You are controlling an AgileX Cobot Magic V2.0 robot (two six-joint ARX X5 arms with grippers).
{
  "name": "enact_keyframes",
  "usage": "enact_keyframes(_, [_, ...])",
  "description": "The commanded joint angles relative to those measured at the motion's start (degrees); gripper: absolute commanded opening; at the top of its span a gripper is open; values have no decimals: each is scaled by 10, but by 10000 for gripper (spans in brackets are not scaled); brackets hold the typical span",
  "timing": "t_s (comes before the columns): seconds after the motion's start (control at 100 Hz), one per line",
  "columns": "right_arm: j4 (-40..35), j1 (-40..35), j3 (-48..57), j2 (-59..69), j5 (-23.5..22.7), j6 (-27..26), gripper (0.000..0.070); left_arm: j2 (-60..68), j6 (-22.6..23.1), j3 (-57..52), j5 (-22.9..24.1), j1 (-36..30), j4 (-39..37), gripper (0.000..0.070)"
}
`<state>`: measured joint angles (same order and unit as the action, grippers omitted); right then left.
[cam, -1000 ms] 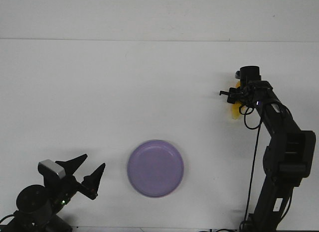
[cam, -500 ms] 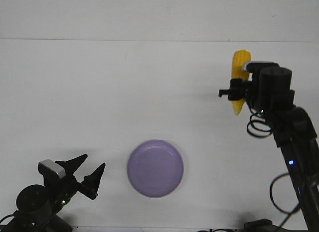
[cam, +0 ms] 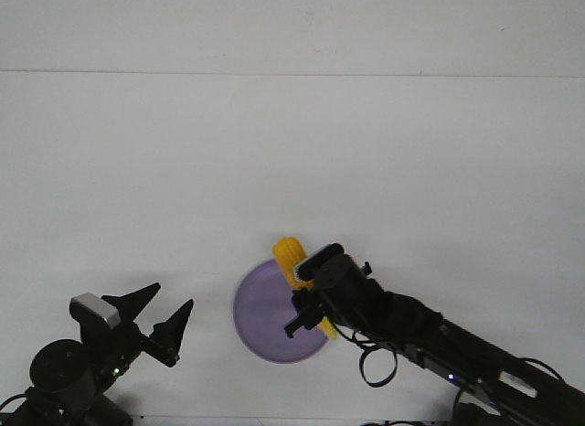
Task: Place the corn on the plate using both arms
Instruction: 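Lift the corn with the right gripper and carry it over the plate, then lower the corn onto the plate and open the right gripper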
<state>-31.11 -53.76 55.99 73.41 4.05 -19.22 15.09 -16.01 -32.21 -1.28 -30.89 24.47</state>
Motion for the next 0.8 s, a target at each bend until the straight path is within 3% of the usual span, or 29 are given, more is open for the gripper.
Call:
enact_keyframes(0.0, [12, -11, 5, 34, 15, -18, 128, 2, 3, -5, 2, -3, -4, 500])
enact_keyframes(0.3, [44, -22, 5, 142, 13, -16, 155, 2, 3, -5, 2, -3, -4, 500])
enact_keyframes(0.34, [46, -22, 5, 146, 14, -16, 210, 2, 3, -5, 2, -3, -4, 500])
enact_keyframes(0.44, [48, -22, 5, 148, 14, -16, 437, 2, 3, -5, 2, -3, -4, 500])
enact_keyframes(0.49, [47, -22, 6, 148, 13, -17, 495, 2, 3, -5, 2, -3, -4, 500])
enact_keyframes(0.69, [41, -21, 7, 115, 6, -13, 500, 2, 3, -5, 2, -3, -4, 500])
enact_keyframes(0.79, [40, -17, 7, 53, 30, 0, 499, 2, 3, -5, 2, -3, -4, 500])
